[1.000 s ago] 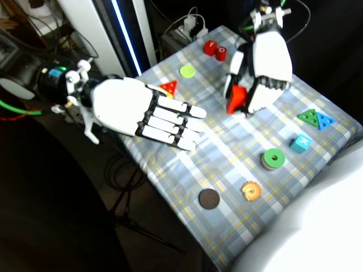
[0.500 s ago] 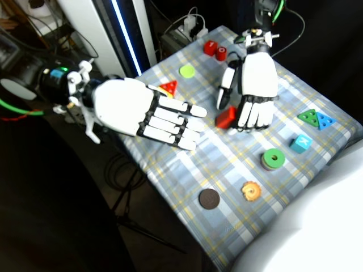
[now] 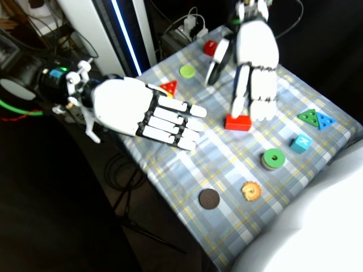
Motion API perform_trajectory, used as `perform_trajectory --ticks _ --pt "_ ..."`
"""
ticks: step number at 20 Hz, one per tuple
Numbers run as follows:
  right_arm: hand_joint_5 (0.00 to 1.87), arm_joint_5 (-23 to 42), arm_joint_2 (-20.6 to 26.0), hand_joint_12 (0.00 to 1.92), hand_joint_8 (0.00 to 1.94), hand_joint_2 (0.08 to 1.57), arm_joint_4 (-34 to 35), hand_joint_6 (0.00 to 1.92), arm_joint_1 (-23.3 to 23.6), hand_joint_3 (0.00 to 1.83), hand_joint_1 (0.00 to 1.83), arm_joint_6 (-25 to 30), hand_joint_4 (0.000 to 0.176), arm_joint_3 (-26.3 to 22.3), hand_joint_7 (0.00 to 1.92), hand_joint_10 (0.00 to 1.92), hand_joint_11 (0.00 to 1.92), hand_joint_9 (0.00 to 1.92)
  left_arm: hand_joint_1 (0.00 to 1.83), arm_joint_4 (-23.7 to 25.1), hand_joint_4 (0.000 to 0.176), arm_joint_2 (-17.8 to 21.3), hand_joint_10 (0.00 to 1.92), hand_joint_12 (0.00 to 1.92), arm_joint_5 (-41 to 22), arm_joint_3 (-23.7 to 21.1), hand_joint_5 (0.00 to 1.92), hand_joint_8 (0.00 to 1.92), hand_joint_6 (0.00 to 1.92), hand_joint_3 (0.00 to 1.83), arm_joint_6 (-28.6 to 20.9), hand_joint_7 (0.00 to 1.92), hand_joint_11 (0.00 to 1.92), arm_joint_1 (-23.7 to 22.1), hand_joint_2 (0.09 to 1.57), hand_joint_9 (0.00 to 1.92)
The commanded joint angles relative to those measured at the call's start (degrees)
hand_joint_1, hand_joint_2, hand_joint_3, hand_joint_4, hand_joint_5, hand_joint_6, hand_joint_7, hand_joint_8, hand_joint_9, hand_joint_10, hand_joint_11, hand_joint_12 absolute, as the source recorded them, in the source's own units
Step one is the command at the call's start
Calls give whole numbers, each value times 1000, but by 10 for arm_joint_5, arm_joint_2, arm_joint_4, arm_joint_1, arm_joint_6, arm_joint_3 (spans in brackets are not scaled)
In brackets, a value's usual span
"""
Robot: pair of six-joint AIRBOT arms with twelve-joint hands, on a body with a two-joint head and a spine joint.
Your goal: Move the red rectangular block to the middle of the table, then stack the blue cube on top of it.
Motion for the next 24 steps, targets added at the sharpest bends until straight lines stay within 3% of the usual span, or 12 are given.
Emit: perform_trajectory --ticks 1,2,4,8,9,10,13,15,17,19,21,24 --pt "0 70 0 0 0 1112 3 0 2 2 397 4 64 3 0 0 0 0 772 23 150 12 0 0 -102 -9 0 0 0 20 -28 0 0 3 1082 0" --pt "0 70 -2 0 0 1123 3 0 2 6 439 6 38 5 0 0 0 0 711 31 119 24 0 0 -125 -19 0 0 0 34 -51 0 0 11 1126 0" --pt "0 67 -15 0 0 1135 3 0 -2 8 496 30 22 23 0 0 0 0 738 49 20 58 0 0 -190 -44 0 0 0 12 -109 0 0 40 1222 0" --pt "14 47 -38 15 24 1142 22 6 -4 6 610 33 12 46 70 9 30 22 705 51 34 95 0 0 -279 -71 0 0 0 36 -165 0 0 81 1320 0" --pt "108 39 -49 569 10 1155 33 12 -7 0 665 33 0 58 187 71 0 113 753 51 26 101 0 0 -295 -77 0 0 0 21 -171 0 0 91 1330 0" --pt "133 34 -56 730 11 1155 39 16 -8 0 665 33 0 64 212 92 0 131 780 51 23 104 0 0 -299 -80 0 0 0 12 -172 0 0 95 1323 0" --pt "178 16 -72 718 19 1151 56 25 -8 0 701 32 0 83 261 120 0 148 771 48 13 106 0 0 -302 -83 0 0 0 14 -172 0 0 104 1338 0" --pt "253 7 -79 943 27 1161 62 39 -8 1 724 31 0 91 334 207 0 186 771 44 14 107 0 0 -308 -85 0 0 0 15 -174 0 0 110 1346 0" --pt "337 3 -87 1144 32 1171 70 55 -8 0 742 31 0 98 435 698 0 69 729 42 20 109 0 0 -313 -86 0 0 0 9 -180 0 0 114 1348 0" --pt "407 1 -94 1334 106 1184 73 140 -7 0 787 31 0 102 539 1082 0 22 699 40 48 110 0 0 -314 -86 0 0 0 6 -182 0 0 116 1349 0" --pt "382 1 -98 1416 210 1183 73 273 -6 0 795 31 0 103 515 1133 0 22 699 40 46 110 0 0 -314 -86 0 0 0 7 -182 0 0 117 1352 0" --pt "196 1 -102 1687 854 1186 73 786 -4 0 795 31 0 104 315 1370 0 9 682 39 48 110 0 0 -314 -86 0 0 0 7 -182 0 0 118 1358 0"
